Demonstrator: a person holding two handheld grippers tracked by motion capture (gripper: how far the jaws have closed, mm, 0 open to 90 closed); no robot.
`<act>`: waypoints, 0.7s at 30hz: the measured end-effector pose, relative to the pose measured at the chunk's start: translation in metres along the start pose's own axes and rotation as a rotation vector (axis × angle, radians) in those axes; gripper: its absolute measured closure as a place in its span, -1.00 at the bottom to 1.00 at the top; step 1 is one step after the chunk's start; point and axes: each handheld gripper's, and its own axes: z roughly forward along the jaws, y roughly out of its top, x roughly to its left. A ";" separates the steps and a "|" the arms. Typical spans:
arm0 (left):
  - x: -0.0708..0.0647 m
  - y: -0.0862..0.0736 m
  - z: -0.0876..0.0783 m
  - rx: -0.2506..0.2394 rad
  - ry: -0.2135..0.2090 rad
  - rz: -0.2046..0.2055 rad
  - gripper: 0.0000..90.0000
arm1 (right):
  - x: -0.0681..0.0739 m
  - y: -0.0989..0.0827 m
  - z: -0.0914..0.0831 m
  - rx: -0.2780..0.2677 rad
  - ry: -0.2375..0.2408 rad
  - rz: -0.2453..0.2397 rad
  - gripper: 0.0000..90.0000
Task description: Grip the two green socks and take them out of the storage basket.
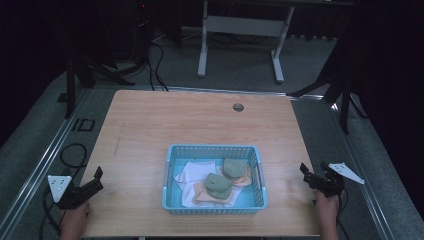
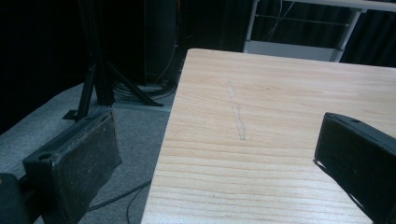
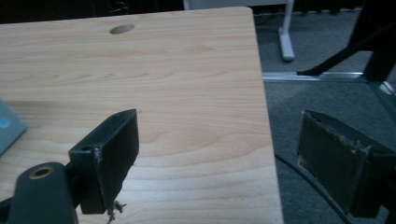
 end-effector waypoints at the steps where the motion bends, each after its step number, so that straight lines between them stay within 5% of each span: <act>1: 0.000 0.000 0.000 0.000 0.000 0.000 -0.99 | -0.001 0.000 0.001 0.013 0.014 -0.001 -0.72; 16: 0.000 0.000 0.000 -0.001 -0.002 -0.001 -0.99 | -0.002 -0.001 0.002 0.030 0.045 -0.004 -0.73; 21: 0.000 0.000 0.000 0.000 -0.003 -0.003 -0.99 | -0.010 0.004 0.002 0.123 0.182 -0.009 -0.71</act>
